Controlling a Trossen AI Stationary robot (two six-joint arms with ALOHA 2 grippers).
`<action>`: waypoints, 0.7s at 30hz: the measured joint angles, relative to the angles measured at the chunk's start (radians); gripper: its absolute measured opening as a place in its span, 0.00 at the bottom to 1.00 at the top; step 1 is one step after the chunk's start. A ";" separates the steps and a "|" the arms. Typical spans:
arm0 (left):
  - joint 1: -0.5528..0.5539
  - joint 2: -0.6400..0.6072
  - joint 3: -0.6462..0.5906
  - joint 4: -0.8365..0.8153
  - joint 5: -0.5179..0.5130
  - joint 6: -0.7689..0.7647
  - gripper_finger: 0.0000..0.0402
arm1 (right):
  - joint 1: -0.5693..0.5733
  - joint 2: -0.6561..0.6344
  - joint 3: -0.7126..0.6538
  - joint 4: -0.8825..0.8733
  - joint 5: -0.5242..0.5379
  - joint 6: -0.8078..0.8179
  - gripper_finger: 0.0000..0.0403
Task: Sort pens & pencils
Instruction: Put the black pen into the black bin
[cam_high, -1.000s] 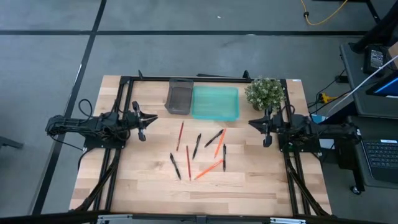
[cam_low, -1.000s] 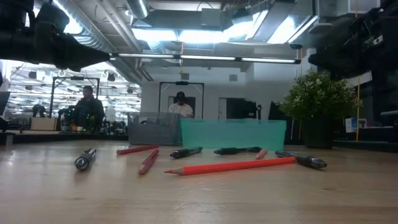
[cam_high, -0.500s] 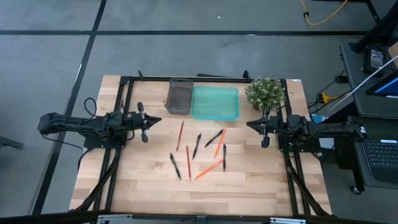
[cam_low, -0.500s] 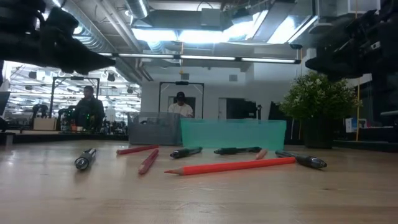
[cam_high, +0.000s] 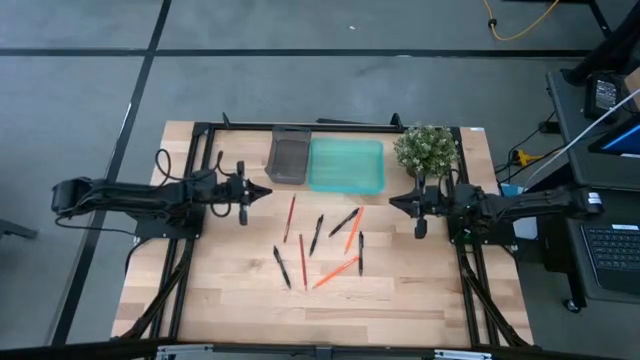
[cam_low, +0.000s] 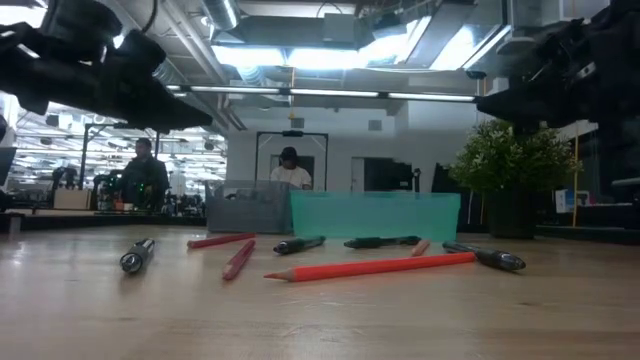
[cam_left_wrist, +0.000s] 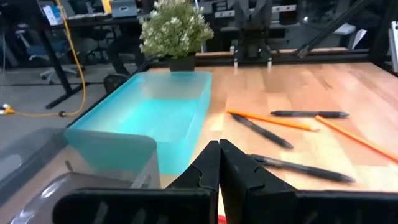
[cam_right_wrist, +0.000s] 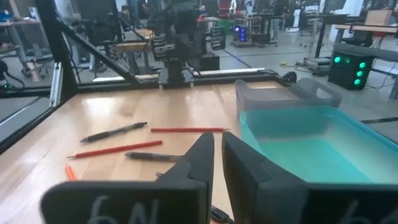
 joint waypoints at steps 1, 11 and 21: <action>0.005 0.024 0.000 0.025 0.009 -0.001 0.00 | 0.000 0.041 0.011 0.015 0.000 0.000 0.09; 0.070 0.277 0.099 0.164 0.109 0.077 0.00 | -0.004 0.559 0.320 0.078 -0.069 -0.221 0.09; 0.198 0.489 0.229 0.147 0.322 0.107 0.00 | -0.183 0.732 0.458 0.013 -0.335 -0.242 0.06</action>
